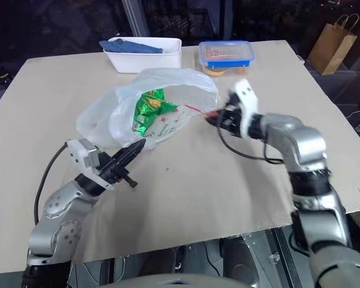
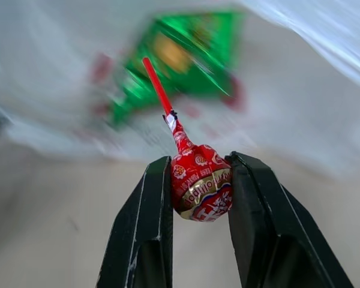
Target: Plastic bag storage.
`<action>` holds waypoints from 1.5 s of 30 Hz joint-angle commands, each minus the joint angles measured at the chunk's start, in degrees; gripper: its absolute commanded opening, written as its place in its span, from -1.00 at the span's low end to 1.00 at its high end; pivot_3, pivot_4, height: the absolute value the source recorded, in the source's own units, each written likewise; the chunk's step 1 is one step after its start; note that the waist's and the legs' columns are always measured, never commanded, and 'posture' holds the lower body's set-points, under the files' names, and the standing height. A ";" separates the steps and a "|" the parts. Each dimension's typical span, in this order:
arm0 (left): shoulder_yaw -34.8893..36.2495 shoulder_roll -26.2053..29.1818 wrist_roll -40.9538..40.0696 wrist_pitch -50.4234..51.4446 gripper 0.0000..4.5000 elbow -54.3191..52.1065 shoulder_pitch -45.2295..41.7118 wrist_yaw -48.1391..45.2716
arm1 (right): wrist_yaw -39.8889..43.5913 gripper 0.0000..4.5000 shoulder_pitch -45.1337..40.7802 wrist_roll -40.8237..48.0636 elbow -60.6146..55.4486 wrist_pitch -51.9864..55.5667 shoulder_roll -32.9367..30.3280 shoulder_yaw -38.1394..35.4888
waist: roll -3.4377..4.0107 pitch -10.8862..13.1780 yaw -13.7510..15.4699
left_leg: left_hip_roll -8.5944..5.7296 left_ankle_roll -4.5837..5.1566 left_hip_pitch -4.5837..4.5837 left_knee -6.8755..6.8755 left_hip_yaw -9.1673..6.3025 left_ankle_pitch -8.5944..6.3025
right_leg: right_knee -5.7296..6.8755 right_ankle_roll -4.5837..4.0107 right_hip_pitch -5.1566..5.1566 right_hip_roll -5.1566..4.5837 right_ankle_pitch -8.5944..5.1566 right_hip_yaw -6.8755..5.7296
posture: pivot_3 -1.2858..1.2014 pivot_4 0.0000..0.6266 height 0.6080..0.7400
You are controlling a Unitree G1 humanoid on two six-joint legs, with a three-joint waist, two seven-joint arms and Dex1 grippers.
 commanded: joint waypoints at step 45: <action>6.45 -1.20 -3.98 0.68 -1.00 -2.71 0.92 4.98 | -4.40 0.98 -17.91 -14.31 49.04 -37.42 9.67 -8.84 | 0.00 -0.02 -0.21 | -0.08 -0.12 -0.25 -0.10 0.22 0.06 | 0.12 -0.03 -0.39 -0.09 0.03 0.22 | 0.03 -0.52 1.00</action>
